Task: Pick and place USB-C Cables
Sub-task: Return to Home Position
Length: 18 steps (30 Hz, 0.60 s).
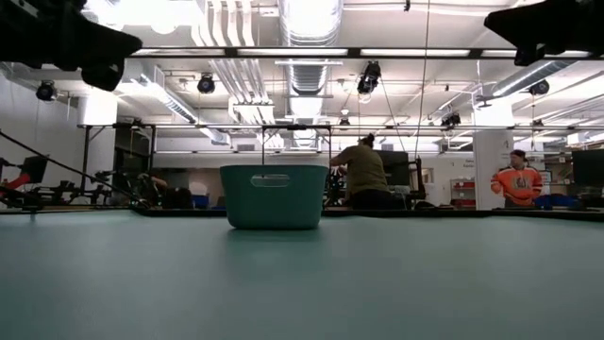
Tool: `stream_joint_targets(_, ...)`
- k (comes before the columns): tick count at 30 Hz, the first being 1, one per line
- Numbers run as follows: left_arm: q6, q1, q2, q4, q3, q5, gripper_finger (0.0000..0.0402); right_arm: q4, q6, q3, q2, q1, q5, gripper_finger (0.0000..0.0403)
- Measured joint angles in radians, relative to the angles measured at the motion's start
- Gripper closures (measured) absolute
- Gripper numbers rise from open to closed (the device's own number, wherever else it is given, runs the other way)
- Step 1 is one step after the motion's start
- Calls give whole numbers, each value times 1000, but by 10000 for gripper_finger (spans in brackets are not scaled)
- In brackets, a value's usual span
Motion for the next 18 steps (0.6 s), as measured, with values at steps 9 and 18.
stream_joint_targets(9,0,0,-171,-3,-99,0,402,-1,-11,-12,-18,0,-78,356)
stream_joint_targets(18,-1,0,-194,9,-139,0,402,18,3,-72,-19,0,-79,356)
